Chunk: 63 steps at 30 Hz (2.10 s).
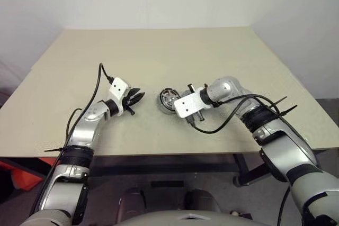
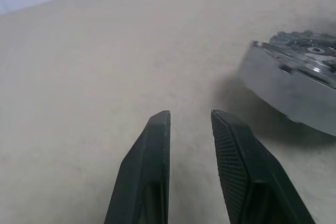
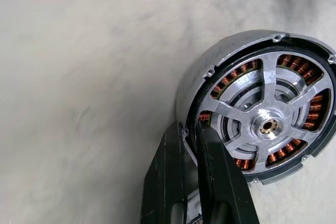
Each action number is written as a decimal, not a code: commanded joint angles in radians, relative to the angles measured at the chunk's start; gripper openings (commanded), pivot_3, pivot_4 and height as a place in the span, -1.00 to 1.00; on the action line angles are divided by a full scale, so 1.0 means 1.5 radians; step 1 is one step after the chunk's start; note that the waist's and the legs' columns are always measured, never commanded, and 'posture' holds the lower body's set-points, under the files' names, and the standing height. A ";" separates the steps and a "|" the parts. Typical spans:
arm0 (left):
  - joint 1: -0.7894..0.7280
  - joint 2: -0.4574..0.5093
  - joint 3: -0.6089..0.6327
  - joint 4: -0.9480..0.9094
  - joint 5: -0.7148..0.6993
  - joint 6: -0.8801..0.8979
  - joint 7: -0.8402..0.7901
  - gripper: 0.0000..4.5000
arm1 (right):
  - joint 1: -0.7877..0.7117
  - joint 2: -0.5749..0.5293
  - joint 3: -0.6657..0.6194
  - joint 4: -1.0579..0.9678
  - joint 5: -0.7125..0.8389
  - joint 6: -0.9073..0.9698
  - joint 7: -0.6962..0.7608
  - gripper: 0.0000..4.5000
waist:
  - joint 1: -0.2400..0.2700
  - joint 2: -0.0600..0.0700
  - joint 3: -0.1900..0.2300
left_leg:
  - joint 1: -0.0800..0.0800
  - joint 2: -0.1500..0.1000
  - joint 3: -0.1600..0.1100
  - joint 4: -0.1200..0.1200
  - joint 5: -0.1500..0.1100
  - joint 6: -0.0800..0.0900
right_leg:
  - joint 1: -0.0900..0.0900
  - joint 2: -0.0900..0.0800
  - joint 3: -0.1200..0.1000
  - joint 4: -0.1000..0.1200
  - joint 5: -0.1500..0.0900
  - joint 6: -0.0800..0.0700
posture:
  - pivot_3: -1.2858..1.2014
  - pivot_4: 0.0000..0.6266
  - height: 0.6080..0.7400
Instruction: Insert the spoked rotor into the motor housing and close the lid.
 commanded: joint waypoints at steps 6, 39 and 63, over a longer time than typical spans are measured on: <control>0.003 -0.006 0.001 -0.054 -0.005 0.007 0.015 -0.41 | -0.024 0.026 -0.021 -0.025 0.010 0.047 -0.029 -1.00 | 0.000 0.000 0.000 | 0.000 0.000 0.000 0.000 0.000 -0.001 | 0.000 0.000 0.000 0.000 0.000 0.000 | 0.03 -1.00 1.00; -0.064 -0.047 -0.066 0.032 0.005 -0.022 -0.051 -0.41 | 0.142 0.265 -0.867 -0.498 0.571 1.300 -0.438 0.14 | 0.039 0.000 0.000 | 0.007 0.000 0.000 -0.011 0.008 -0.014 | 0.001 0.001 0.001 -0.001 0.000 0.000 | 0.03 -1.00 1.00; -0.094 -0.043 -0.073 0.063 0.017 -0.033 -0.080 -0.41 | 0.261 0.389 -0.908 -0.438 0.642 1.162 -0.649 0.14 | 0.034 0.001 0.000 | 0.013 -0.005 0.000 -0.027 0.015 -0.025 | 0.001 0.000 0.002 -0.005 -0.003 0.005 | 0.03 -1.00 1.00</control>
